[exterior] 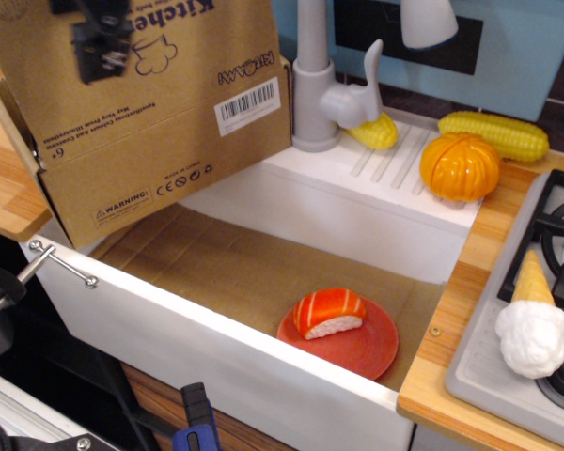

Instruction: Close brown1fbox flap

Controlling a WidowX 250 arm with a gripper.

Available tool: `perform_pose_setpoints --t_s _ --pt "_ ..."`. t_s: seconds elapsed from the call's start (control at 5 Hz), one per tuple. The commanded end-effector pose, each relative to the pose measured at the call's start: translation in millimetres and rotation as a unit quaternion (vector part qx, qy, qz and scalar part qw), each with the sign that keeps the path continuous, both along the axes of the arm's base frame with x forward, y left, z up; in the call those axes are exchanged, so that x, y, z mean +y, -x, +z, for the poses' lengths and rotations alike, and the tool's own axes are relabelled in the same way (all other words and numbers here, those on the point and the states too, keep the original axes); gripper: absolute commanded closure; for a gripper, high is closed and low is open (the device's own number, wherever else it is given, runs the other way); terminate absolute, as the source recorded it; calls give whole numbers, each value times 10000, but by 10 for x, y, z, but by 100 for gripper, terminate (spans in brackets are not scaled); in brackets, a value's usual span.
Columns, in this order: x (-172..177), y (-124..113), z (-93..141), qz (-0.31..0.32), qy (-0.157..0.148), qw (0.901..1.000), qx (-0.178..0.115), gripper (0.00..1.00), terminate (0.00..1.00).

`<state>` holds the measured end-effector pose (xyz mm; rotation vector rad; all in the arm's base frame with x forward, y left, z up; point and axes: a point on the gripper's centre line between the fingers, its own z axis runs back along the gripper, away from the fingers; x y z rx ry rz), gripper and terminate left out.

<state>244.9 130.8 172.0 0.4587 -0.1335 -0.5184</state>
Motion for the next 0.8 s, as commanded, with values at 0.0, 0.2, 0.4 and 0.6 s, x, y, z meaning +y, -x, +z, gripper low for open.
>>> perform_pose_setpoints --t_s 0.0,0.2,0.4,0.6 --pt "434 -245 -10 -300 290 9989 -230 0 0" --pt "648 -303 -156 -369 623 9966 -386 0 0" --pt "829 -283 -270 -319 1131 9902 -760 0 0" --pt "944 -261 -385 -194 1502 9830 -1035 0 100"
